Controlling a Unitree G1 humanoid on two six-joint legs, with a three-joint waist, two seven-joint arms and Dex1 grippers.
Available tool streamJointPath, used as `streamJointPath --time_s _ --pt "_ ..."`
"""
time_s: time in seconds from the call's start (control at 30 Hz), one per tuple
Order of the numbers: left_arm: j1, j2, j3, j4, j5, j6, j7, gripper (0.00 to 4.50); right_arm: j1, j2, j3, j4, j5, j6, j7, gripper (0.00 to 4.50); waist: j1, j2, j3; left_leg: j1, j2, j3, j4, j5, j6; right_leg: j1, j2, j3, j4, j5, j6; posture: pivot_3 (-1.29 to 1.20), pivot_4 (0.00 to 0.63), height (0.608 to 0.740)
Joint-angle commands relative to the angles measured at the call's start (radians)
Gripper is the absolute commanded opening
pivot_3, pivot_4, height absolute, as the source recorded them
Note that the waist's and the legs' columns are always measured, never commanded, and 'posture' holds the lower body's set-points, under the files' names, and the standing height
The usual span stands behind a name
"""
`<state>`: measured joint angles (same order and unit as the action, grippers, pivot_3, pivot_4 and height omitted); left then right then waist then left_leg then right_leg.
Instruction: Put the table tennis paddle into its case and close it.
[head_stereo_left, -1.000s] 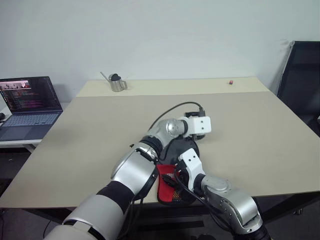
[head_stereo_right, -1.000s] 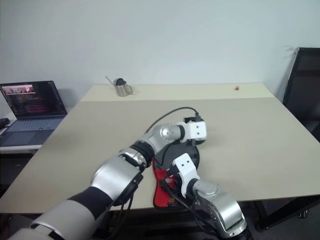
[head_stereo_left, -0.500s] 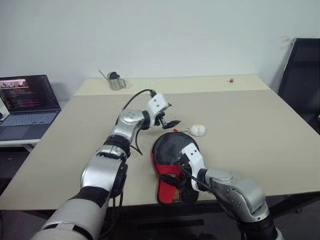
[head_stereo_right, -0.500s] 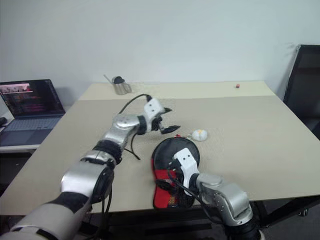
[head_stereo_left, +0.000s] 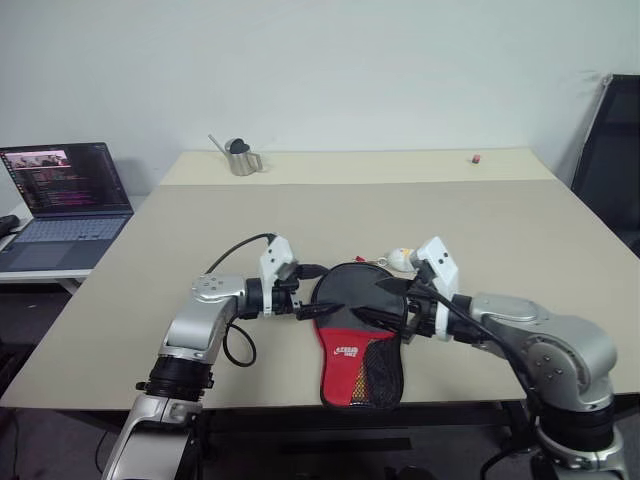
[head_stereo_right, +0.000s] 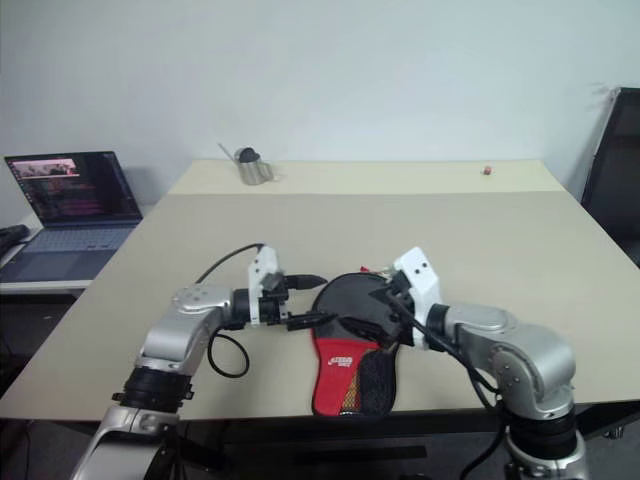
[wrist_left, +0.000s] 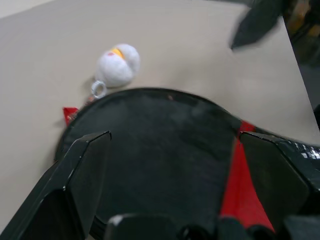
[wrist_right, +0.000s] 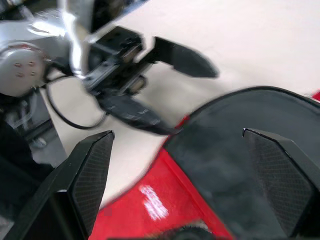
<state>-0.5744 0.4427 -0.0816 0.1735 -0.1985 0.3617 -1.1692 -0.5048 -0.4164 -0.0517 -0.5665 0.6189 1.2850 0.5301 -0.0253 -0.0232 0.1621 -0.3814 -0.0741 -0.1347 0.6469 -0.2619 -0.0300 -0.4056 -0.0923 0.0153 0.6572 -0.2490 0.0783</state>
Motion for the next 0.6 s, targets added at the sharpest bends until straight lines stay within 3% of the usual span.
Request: streamJointPath --time_s 0.03,0.17,0.33,0.6 --pt "-0.027 -0.013 -0.056 -0.003 0.028 -0.058 0.019 4.46 -0.037 -0.067 -0.037 0.052 -0.009 -0.083 0.038 4.5 -0.001 0.0 0.0 0.0 -0.001 0.0 0.0 0.0 0.0 0.0 0.0 0.0 0.0 0.0 0.0 0.0 0.15 0.74" --pt "-0.077 -0.046 -0.135 0.164 0.124 -0.215 0.056 4.46 -0.079 -0.126 -0.016 0.17 -0.067 -0.204 0.054 4.5 -0.003 0.0 0.0 0.001 0.0 0.0 -0.001 0.0 0.0 0.0 0.001 0.0 0.0 0.0 -0.001 0.0 0.15 0.74" --pt "-0.125 -0.104 -0.174 0.352 0.185 -0.357 0.108 4.46 -0.137 -0.121 0.03 0.355 -0.183 -0.366 0.025 4.5 -0.008 0.0 0.0 0.001 0.0 0.002 0.0 0.0 0.0 -0.001 0.0 0.002 0.0 0.0 -0.001 0.0 0.15 0.74" --pt "-0.098 -0.115 -0.182 0.396 0.19 -0.397 0.104 4.46 -0.306 -0.056 0.124 0.802 -0.331 -0.666 0.103 4.5 -0.009 0.0 0.0 0.001 -0.001 0.002 0.0 0.0 0.0 -0.001 0.0 0.002 0.0 0.001 -0.001 0.0 0.15 0.74"
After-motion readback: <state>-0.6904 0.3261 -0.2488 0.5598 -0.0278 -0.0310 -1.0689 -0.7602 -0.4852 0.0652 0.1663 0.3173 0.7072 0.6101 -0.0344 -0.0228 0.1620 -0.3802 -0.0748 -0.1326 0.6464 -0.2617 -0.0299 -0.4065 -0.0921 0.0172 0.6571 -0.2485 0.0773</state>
